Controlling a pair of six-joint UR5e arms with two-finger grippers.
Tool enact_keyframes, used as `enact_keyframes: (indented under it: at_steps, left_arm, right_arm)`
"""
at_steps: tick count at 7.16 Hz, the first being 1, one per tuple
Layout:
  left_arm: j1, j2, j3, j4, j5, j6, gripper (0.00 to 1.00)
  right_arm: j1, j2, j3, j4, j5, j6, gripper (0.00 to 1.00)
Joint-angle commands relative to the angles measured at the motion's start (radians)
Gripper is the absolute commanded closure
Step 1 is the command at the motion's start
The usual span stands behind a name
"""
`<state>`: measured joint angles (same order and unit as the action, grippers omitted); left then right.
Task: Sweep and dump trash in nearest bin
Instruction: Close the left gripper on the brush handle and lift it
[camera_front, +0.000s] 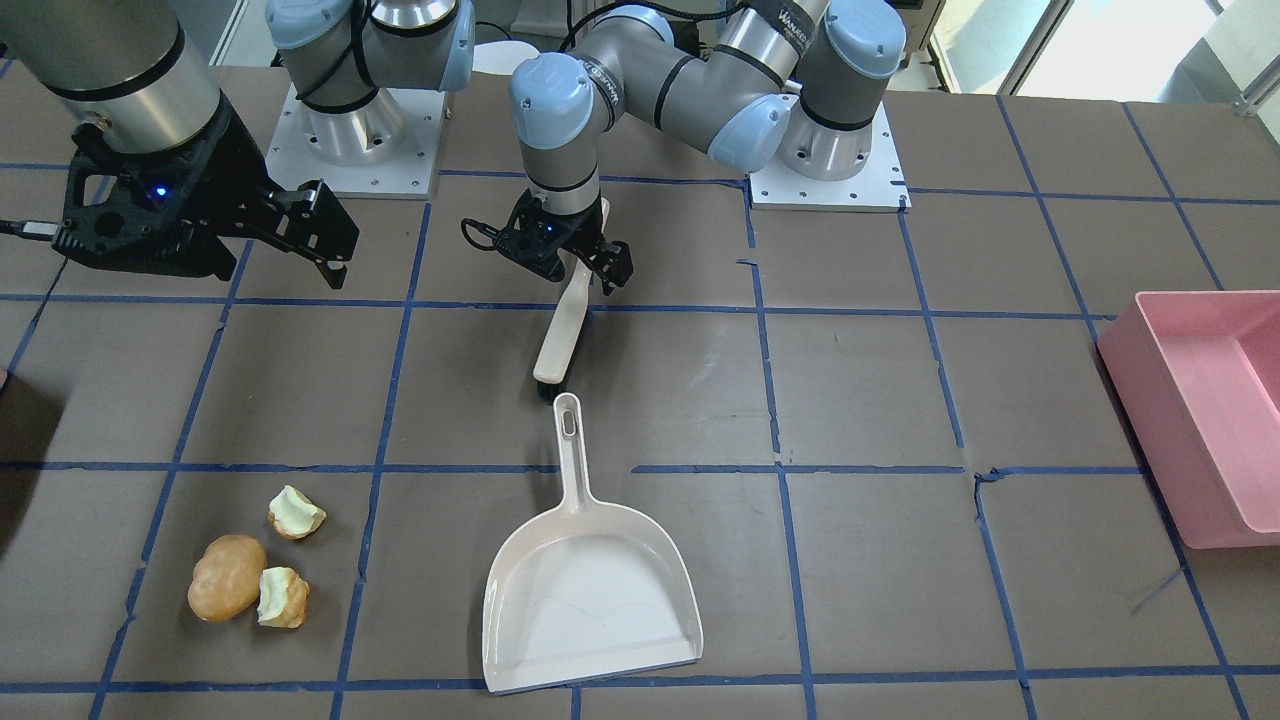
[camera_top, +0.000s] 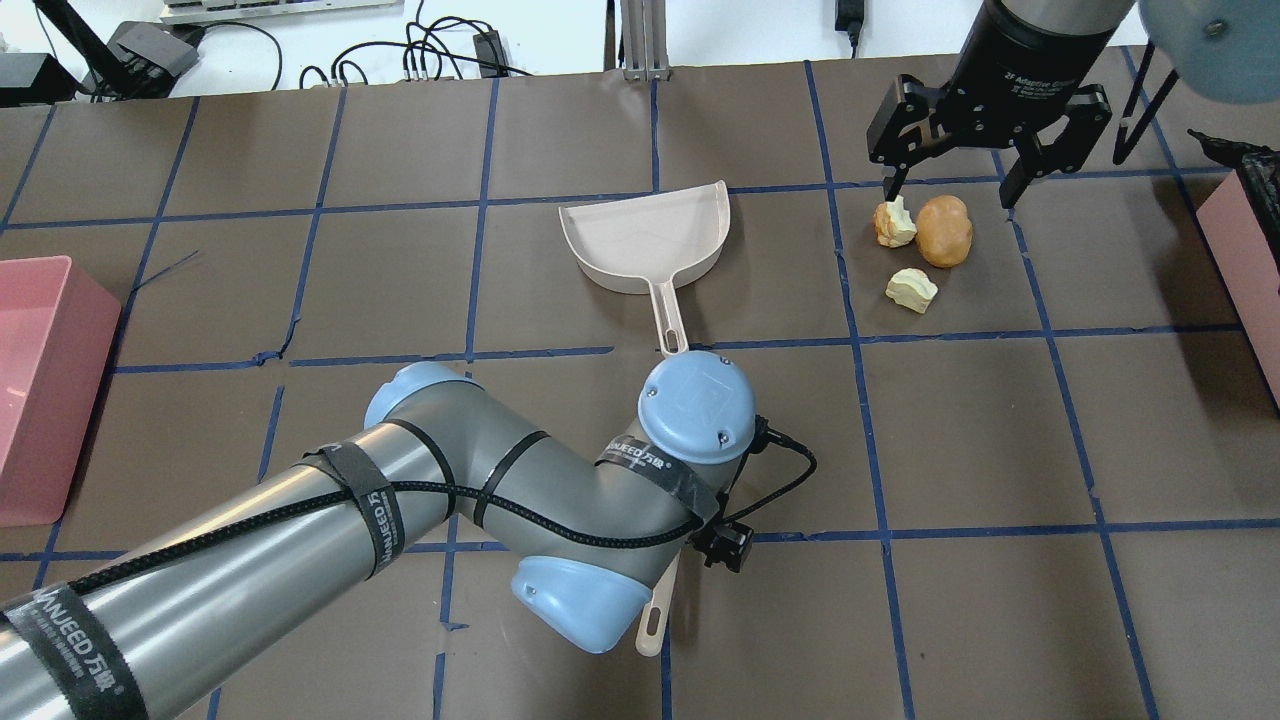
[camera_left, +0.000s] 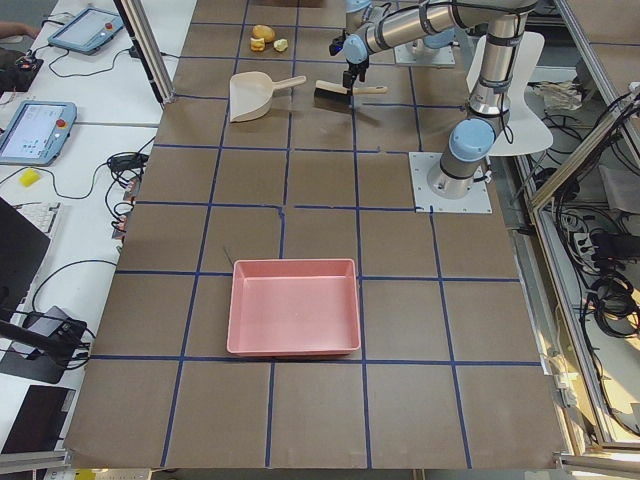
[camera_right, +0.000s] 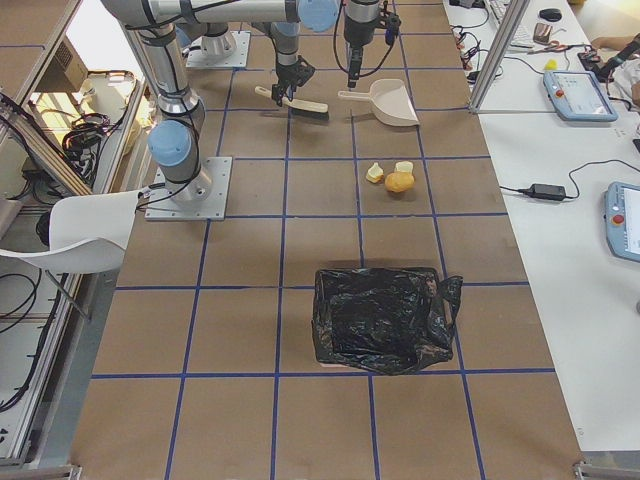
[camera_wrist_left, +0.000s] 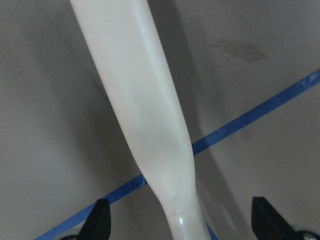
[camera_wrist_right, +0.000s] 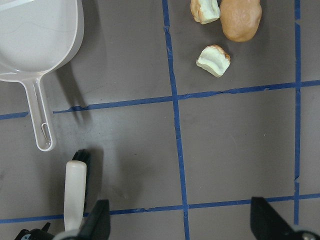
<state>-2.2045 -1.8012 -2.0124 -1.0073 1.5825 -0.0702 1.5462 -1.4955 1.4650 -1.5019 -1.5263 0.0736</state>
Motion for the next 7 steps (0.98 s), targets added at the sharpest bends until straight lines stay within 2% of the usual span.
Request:
enact_keyframes:
  at_steps: [1,3,5,7]
  left_arm:
    - [-0.009,0.038,-0.029,-0.013,0.002,-0.002,0.0]
    - [-0.012,0.069,-0.077,-0.014,0.005,-0.003,0.0]
    - [-0.038,0.068,-0.077,-0.014,-0.003,-0.083,0.02]
    - [-0.052,0.071,-0.078,-0.013,0.004,-0.08,0.05]
  right_arm:
    - [0.0,0.0,0.0,0.0,0.0,0.0,0.0]
    - [0.0,-0.002,0.0,0.0,0.0,0.0,0.0]
    - [0.0,-0.002,0.0,0.0,0.0,0.0,0.0]
    - [0.0,-0.002,0.0,0.002,0.0,0.0,0.0]
